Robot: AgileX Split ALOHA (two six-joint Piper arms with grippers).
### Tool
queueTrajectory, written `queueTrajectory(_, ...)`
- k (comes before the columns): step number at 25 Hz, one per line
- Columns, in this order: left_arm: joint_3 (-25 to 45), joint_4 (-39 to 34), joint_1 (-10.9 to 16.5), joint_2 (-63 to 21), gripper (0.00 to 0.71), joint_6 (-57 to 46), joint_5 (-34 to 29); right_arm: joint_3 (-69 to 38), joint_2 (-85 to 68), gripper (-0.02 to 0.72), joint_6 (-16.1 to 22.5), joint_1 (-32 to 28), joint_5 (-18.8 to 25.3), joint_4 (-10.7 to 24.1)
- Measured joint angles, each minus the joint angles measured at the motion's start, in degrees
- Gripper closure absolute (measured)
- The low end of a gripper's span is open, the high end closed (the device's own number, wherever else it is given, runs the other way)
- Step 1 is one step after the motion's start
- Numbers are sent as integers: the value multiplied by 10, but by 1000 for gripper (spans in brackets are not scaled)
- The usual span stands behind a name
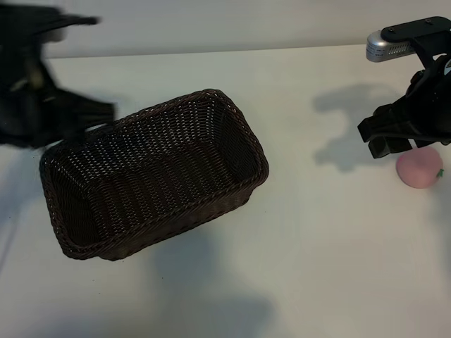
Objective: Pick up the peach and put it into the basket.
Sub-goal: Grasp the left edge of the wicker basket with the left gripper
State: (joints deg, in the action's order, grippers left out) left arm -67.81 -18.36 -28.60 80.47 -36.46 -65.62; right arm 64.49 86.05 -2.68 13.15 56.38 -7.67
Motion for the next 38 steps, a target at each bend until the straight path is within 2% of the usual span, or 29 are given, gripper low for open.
queueTrajectory(6,106,10,68,-71,135,-35,34,0,0,110,0,0,1,-7)
queueTrajectory(10,166,60,112,-74,135,-37,102,0,0,110,0,0,2,-8)
queueTrajectory(14,199,87,136,-65,135,-38,164,0,0,110,0,0,3,-9)
queueTrajectory(26,203,97,141,32,135,-33,203,0,0,110,0,0,3,-10)
queueTrajectory(38,203,113,148,118,135,-14,286,0,0,110,0,0,4,-10)
